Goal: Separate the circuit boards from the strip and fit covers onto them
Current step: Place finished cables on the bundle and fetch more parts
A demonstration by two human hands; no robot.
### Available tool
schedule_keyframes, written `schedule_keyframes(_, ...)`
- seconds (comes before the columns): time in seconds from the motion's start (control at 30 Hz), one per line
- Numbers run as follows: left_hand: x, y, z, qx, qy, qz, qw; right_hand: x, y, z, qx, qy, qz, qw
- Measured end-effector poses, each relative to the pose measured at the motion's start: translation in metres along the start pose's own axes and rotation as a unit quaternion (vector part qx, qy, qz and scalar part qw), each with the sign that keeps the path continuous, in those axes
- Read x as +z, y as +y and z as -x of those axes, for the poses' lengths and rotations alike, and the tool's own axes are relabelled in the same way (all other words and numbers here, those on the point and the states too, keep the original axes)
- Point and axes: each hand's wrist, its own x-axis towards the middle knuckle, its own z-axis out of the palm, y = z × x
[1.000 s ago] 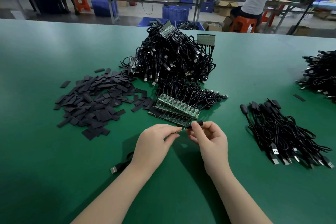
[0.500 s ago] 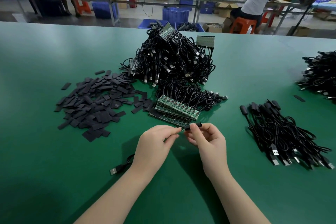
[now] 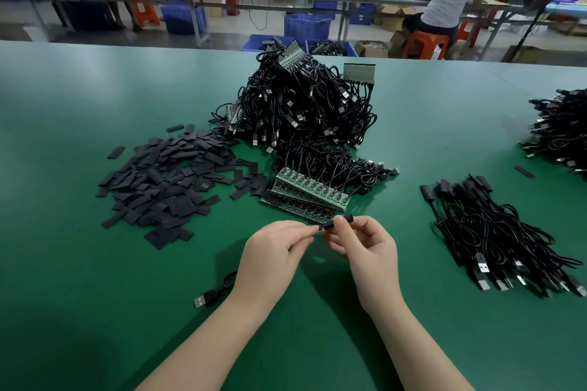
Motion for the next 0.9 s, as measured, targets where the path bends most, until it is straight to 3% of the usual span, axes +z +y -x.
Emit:
schedule_keyframes(0.37,-0.0016,0.0009,0.0,0.005,-0.003,-0.003,1.0,-0.002,0.0022,-0.0008,-0.012,-0.009,0.014,1.0)
schedule_keyframes(0.73,-0.0022,0.0006,-0.0012,0.02,-0.006,0.006,1.0,-0.0036,0.007,-0.0021,0.025,-0.012,-0.054,0.998)
schedule_keyframes(0.9,-0.0047,-0.0011,-0.0018,0.026,-0.011,-0.005,1.0,-0.0021,0.0067,-0.0011,-0.018,-0.005,0.03,0.999)
